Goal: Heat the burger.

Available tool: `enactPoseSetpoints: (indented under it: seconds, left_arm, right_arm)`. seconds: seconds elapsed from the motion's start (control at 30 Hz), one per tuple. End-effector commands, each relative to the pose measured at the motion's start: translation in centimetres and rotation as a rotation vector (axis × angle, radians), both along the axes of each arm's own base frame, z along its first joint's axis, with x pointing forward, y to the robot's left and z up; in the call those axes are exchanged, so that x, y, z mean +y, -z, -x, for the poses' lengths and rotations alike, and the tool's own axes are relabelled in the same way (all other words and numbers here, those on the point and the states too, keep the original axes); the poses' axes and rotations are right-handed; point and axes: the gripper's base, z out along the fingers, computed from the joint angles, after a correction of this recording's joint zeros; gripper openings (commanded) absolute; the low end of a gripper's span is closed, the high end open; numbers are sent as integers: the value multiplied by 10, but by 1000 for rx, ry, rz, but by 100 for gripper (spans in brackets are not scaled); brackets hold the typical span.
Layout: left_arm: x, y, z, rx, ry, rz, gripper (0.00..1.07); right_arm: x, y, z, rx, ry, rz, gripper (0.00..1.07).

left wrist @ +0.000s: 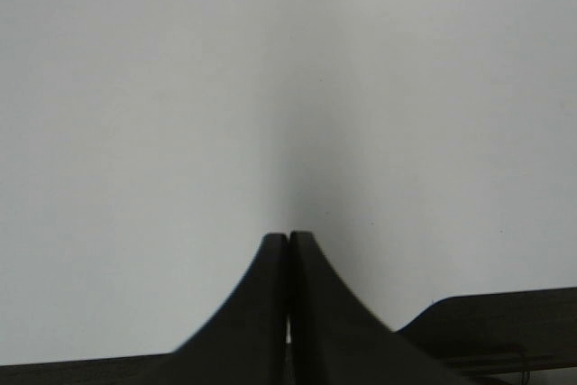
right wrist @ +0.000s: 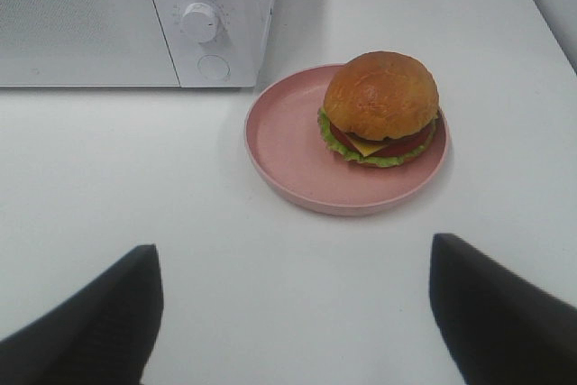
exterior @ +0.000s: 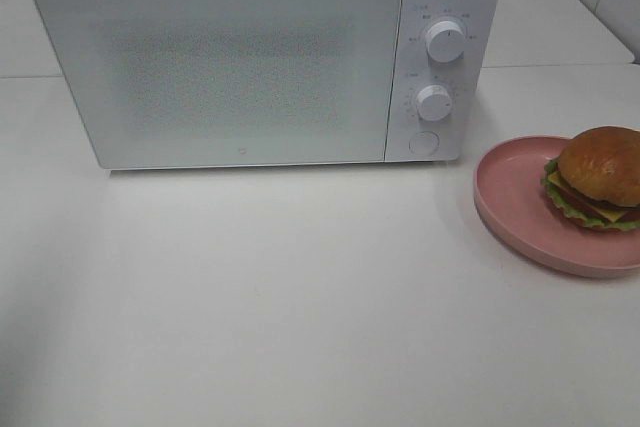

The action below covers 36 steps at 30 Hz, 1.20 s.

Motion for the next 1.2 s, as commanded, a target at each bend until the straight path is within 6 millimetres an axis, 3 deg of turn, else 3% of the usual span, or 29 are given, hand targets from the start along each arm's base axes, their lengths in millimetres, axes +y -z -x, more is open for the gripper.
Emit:
enactPoseSetpoints:
  seconds: [0.03, 0.3, 0.67, 0.8, 1.2]
  left_arm:
    - [1, 4, 18, -24, -10, 10, 0]
    - [4, 12, 74, -198, -2, 22, 0]
    - [7, 33, 122, -372, 16, 13, 0]
    - [8, 34, 129, -416, 15, 14, 0]
    - [7, 30, 119, -518, 58, -31, 0]
  right_arm:
    - [0, 1, 3, -21, -5, 1, 76]
    - [0, 1, 3, -21, -5, 1, 76]
    - [0, 1, 3, -21, -5, 1, 76]
    - [0, 1, 3, -21, -5, 1, 76]
    - [0, 1, 3, -21, -3, 1, 76]
